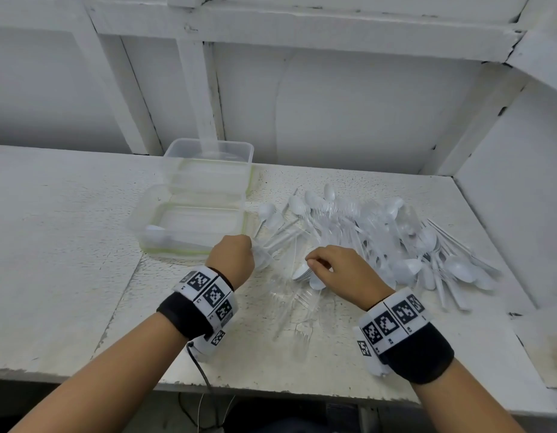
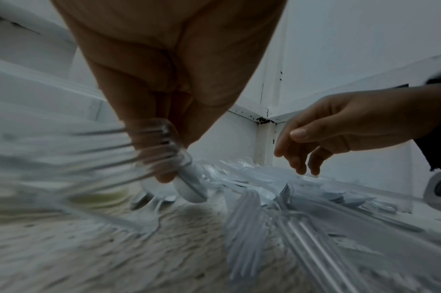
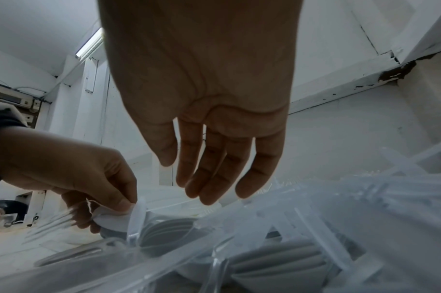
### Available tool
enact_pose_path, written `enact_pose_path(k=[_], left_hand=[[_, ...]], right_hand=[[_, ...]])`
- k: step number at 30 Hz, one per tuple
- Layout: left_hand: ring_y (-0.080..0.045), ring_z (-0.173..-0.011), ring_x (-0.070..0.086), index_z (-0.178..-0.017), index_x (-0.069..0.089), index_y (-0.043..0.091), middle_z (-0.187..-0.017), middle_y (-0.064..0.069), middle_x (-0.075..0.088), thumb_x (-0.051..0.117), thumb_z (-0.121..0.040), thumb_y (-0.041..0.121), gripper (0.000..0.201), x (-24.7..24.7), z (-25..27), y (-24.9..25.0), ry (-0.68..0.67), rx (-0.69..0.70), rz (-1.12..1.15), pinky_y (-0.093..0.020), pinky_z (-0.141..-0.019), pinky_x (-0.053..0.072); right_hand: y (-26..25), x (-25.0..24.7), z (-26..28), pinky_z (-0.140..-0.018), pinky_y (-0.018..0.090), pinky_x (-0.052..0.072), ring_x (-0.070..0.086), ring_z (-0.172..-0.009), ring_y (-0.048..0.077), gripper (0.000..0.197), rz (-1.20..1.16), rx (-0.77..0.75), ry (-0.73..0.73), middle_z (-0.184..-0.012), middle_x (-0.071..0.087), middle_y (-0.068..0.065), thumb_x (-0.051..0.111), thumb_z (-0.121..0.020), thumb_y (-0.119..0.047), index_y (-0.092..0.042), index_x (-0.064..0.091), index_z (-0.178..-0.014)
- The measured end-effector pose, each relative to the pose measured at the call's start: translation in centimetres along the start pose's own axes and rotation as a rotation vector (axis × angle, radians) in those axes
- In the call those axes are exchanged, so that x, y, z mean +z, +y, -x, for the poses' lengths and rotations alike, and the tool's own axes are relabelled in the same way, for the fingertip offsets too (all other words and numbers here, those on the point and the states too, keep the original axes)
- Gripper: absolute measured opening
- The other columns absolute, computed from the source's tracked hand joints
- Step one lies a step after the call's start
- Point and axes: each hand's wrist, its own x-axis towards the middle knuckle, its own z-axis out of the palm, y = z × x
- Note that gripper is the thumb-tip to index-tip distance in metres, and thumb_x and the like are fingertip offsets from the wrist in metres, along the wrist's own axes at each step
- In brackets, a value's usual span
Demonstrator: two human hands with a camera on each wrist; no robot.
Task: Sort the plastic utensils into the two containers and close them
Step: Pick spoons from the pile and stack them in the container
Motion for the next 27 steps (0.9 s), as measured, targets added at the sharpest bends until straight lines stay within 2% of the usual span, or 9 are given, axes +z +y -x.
enact_pose_path(k=[3, 6, 9, 11, 13, 15, 21, 25, 27], left_hand=[[-0.027, -0.074, 0.053, -0.088, 0.054, 0.004, -0.085, -0.012, 0.059, 0.040, -0.093, 0.009, 0.016, -0.1, 0.3, 0.0, 0.046, 0.019, 0.014, -0.030, -0.063, 0.041], [-0.026, -0.072, 0.049, -0.087, 0.050, 0.006, -0.084, -0.013, 0.059, 0.042, -0.093, 0.010, 0.011, -0.3, 0.5, 0.1, 0.098, 0.048, 0.049, -0.030, -0.062, 0.037], [-0.026, -0.083, 0.055, -0.098, 0.055, 0.006, -0.090, -0.010, 0.061, 0.048, -0.094, 0.017, 0.013, -0.4, 0.6, 0.3, 0.132, 0.068, 0.133, -0.028, -0.068, 0.040], [-0.025, -0.092, 0.058, -0.108, 0.059, 0.005, -0.098, -0.008, 0.064, 0.052, -0.093, 0.020, 0.022, -0.6, 0.4, 0.4, 0.149, 0.036, 0.237, -0.027, -0.075, 0.043], [-0.025, -0.096, 0.059, -0.109, 0.062, 0.004, -0.102, -0.009, 0.066, 0.052, -0.093, 0.020, 0.024, -0.7, 0.0, 0.5, 0.168, 0.023, 0.268, -0.028, -0.081, 0.045], [-0.027, -0.095, 0.058, -0.106, 0.065, 0.003, -0.102, -0.013, 0.064, 0.048, -0.094, 0.016, 0.024, -1.0, -0.3, 0.9, 0.185, 0.062, 0.209, -0.031, -0.081, 0.045], [-0.034, -0.076, 0.053, -0.101, 0.056, -0.001, -0.100, -0.015, 0.048, 0.038, -0.096, 0.005, 0.020, -2.4, -0.6, 1.5, 0.340, 0.126, 0.120, -0.033, -0.066, 0.038], [-0.032, -0.078, 0.053, -0.107, 0.057, 0.000, -0.107, -0.016, 0.048, 0.043, -0.094, 0.004, 0.020, -3.5, -0.8, 1.0, 0.369, 0.136, 0.227, -0.031, -0.069, 0.040], [-0.031, -0.080, 0.059, -0.106, 0.060, 0.003, -0.110, -0.015, 0.051, 0.046, -0.093, 0.006, 0.019, -4.0, -0.7, 0.5, 0.310, 0.122, 0.345, -0.030, -0.071, 0.045]], right_hand=[[-0.4, 0.0, -0.2, -0.078, 0.025, 0.047, 0.058, -0.087, 0.011, 0.024, 0.031, -0.001, -0.006, -0.097, 0.064, -0.002, 0.045, -0.096, -0.028, -0.019, 0.065, -0.106], [-0.7, 0.0, -0.4, -0.077, 0.024, 0.045, 0.058, -0.088, 0.012, 0.025, 0.043, 0.001, 0.003, -0.099, 0.064, -0.001, 0.045, -0.097, -0.028, -0.018, 0.065, -0.108], [-0.8, -0.1, -0.6, -0.085, 0.027, 0.044, 0.055, -0.100, 0.015, 0.028, 0.108, 0.003, -0.021, -0.110, 0.061, 0.002, 0.045, -0.097, -0.028, -0.019, 0.061, -0.119], [-0.8, 0.0, -0.6, -0.093, 0.030, 0.041, 0.047, -0.114, 0.020, 0.035, 0.234, -0.006, -0.088, -0.123, 0.053, 0.003, 0.044, -0.097, -0.026, -0.022, 0.052, -0.131], [-0.7, 0.3, -0.7, -0.095, 0.033, 0.038, 0.041, -0.117, 0.023, 0.039, 0.364, -0.025, -0.144, -0.128, 0.047, 0.002, 0.042, -0.097, -0.022, -0.025, 0.047, -0.135], [-0.6, 0.5, -0.9, -0.091, 0.033, 0.036, 0.041, -0.115, 0.023, 0.035, 0.446, -0.052, -0.151, -0.127, 0.048, 0.000, 0.040, -0.098, -0.022, -0.025, 0.052, -0.131], [-0.7, 0.0, -1.2, -0.081, 0.028, 0.030, 0.043, -0.112, 0.020, 0.029, 0.517, -0.142, -0.132, -0.122, 0.053, -0.002, 0.039, -0.098, -0.022, -0.020, 0.060, -0.118], [-0.8, -0.1, -1.3, -0.083, 0.031, 0.030, 0.042, -0.115, 0.021, 0.030, 0.573, -0.170, -0.177, -0.126, 0.050, -0.003, 0.040, -0.098, -0.025, -0.021, 0.060, -0.120], [-0.8, -0.1, -1.3, -0.084, 0.031, 0.030, 0.042, -0.115, 0.021, 0.029, 0.577, -0.181, -0.162, -0.125, 0.052, -0.003, 0.040, -0.098, -0.026, -0.021, 0.061, -0.117]])
